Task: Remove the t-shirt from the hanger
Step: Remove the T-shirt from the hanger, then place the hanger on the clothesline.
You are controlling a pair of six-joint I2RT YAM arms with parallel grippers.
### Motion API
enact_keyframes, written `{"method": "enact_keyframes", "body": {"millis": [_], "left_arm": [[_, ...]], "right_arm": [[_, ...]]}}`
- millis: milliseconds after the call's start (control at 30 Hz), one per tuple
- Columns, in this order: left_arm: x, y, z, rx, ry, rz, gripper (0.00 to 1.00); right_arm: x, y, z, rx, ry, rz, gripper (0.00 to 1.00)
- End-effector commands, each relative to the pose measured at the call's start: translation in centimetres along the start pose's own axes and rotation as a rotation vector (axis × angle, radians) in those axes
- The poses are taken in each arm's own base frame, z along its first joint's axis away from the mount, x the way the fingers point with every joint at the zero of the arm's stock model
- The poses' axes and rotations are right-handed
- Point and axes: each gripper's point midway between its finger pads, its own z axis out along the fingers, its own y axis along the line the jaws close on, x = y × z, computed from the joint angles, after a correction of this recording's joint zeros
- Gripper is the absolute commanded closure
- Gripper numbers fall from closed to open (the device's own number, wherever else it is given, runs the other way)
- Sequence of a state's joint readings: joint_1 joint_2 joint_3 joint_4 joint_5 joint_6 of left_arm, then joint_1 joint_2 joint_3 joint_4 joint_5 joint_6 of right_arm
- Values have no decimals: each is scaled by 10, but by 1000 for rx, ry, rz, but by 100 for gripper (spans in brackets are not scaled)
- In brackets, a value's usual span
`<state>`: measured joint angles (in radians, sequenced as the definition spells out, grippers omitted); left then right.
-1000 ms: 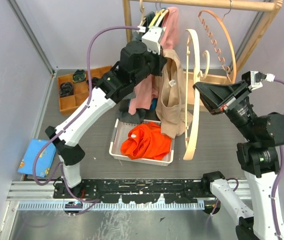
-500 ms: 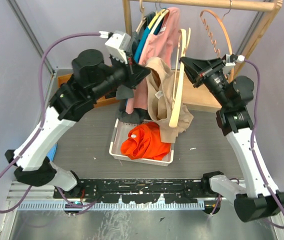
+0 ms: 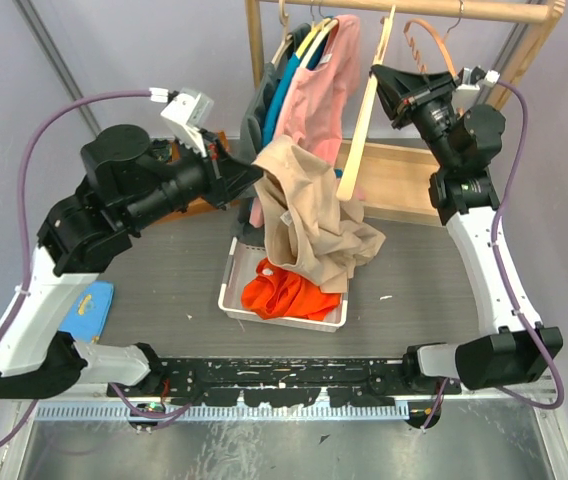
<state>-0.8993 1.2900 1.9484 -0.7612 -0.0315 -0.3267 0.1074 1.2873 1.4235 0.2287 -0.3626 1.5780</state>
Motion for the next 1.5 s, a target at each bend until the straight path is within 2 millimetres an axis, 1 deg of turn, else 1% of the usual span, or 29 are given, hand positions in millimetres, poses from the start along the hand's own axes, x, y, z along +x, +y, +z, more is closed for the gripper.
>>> {"method": "enact_keyframes", "body": {"millis": [0,367,467,567,733,967,1133,1267,1300,1333,1467], "left_arm": [[-26,-9,-38,38,-92,5,100],[-89,-24,-73,70,-274,19,100],[-104,-27,-80,79,-327,20,100],[-111,-27,-82,77,-365,20,100],[-116,-25,-78,66,-394,18,100],[-121,-27,-65,72,-410,7,100],[-123,-29,-58,80,-419,0,100],[-131,-31,-59,88,-449,-4,100],[-128,-31,-48,85,-439,-5,100],[-128,-31,-42,86,-438,-6,100],[-135,-35,-35,97,-459,-12,100]], "right_arm": [[-11,46,7,-143,-27,-78,99],[-39,31,27,-148,-64,-71,99],[-48,28,32,-147,-74,-67,99],[-57,27,36,-155,-84,-64,100],[-68,23,44,-158,-95,-57,99],[-80,21,59,-158,-98,-50,99],[-89,10,68,-128,-107,-37,99],[-93,1,73,-94,-112,-27,99],[-94,-2,74,-84,-113,-24,99],[-95,-5,74,-75,-113,-21,99],[-96,-17,76,-28,-113,-15,99]]}}
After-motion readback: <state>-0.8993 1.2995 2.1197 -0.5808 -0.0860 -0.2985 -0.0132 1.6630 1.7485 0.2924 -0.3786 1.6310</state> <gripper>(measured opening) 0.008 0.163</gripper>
